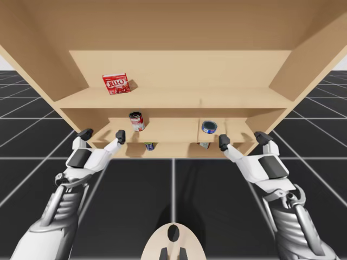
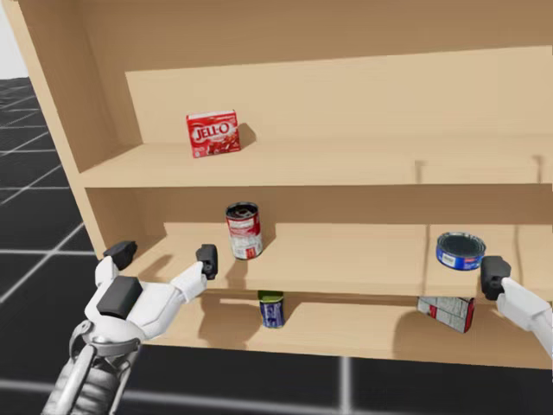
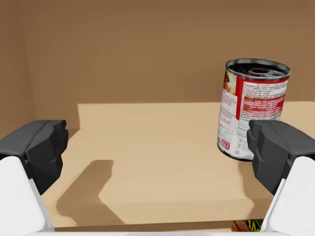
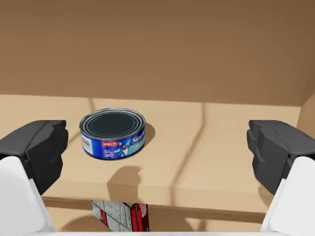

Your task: Find the tomato soup can on the shelf and bring it to me.

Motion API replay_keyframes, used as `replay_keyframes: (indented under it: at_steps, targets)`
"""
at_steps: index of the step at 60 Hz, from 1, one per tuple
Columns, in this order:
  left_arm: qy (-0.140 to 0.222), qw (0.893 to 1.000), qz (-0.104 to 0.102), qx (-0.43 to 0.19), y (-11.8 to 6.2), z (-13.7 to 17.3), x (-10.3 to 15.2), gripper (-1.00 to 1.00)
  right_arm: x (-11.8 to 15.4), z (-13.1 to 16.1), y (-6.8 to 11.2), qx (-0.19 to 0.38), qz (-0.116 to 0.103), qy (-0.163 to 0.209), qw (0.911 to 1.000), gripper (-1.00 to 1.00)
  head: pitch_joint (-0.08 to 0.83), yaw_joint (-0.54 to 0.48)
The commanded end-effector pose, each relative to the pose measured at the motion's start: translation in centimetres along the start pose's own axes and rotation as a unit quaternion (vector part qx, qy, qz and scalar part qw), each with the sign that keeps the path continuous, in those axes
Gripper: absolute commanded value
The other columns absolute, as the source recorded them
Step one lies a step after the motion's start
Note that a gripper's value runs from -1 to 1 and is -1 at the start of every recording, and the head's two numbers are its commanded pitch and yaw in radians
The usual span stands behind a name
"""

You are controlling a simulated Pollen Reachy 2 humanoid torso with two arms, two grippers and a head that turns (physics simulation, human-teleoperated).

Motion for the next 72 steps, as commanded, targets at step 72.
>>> replay_keyframes:
  at_steps: [72]
  targets:
    - [0.135,0.988,0.07,0.016,-9.6,-10.1,-0.6,-1.0,-0.1,-0.2,-0.6,-0.012,0.001,-0.006,0.9999,-1.0,0.396,0.26]
